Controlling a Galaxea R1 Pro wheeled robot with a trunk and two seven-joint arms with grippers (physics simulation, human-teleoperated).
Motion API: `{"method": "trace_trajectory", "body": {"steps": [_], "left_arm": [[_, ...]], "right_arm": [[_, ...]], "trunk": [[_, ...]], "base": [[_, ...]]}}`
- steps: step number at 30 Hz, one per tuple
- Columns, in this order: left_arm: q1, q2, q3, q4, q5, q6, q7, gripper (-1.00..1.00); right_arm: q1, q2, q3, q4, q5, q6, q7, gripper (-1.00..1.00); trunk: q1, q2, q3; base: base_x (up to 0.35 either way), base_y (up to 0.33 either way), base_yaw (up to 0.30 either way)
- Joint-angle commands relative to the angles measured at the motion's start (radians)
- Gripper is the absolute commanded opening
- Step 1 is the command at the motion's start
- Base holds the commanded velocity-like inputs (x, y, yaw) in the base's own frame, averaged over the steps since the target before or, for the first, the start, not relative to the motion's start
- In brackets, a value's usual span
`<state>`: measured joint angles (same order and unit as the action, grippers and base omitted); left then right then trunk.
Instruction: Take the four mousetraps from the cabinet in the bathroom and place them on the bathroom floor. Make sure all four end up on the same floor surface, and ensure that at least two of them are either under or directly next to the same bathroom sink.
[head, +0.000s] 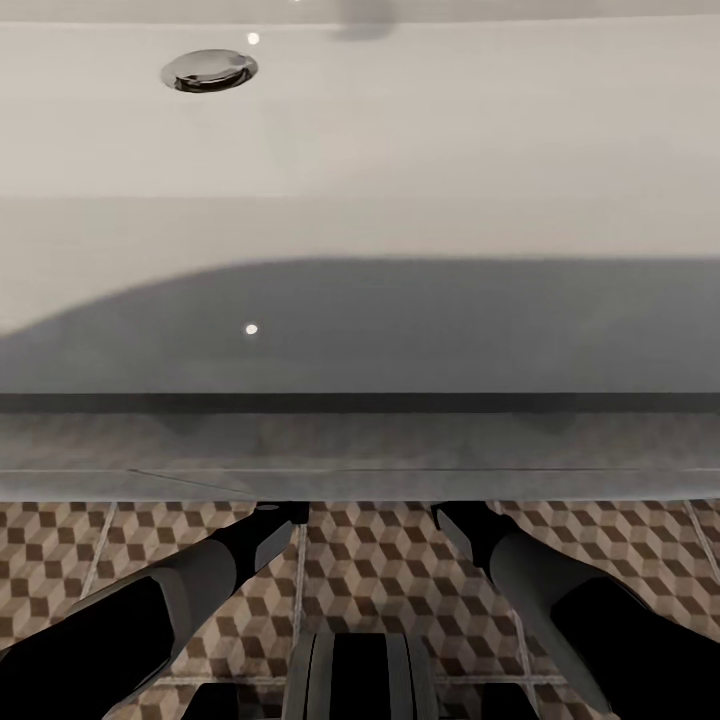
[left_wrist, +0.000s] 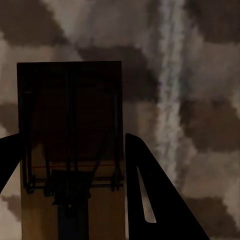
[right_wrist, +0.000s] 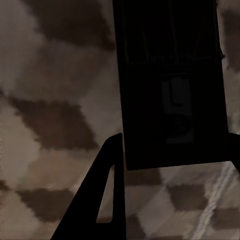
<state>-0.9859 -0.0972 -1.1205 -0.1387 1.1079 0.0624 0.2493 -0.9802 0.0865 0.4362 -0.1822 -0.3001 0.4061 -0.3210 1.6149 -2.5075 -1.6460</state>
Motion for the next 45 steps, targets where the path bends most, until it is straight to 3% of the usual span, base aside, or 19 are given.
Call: {"method": "trace_trajectory", "body": {"steps": [1, 11, 12, 45], "left_arm": [[0.0, 0.001, -0.007, -0.002, 0.001, 0.005, 0.007, -1.0], [0.0, 0.001, -0.007, -0.002, 0.001, 0.005, 0.007, -1.0], [0.0, 0.001, -0.007, -0.002, 0.001, 0.005, 0.007, -1.0], [0.0, 0.002, -0.008, -0.002, 0.001, 0.005, 0.007, -1.0]], "right_arm": [[0.0, -0.001, 0.003, 0.0, -0.02, 0.006, -0.007, -1.0], [0.0, -0.001, 0.0, 0.0, -0.02, 0.004, -0.007, -1.0], [0.0, -0.001, 0.0, 0.0, -0.02, 0.004, -0.007, 1.0], [0.0, 0.004, -0.001, -0.002, -0.019, 0.002, -0.007, 1.0]], "trunk": [[0.0, 0.0, -0.001], [0.0, 0.0, -0.001], [0.0, 0.0, -0.001], [0.0, 0.0, -0.001]], "base": [[0.0, 0.0, 0.0], [0.0, 0.0, 0.0], [0.0, 0.0, 0.0], [0.0, 0.0, 0.0]]}}
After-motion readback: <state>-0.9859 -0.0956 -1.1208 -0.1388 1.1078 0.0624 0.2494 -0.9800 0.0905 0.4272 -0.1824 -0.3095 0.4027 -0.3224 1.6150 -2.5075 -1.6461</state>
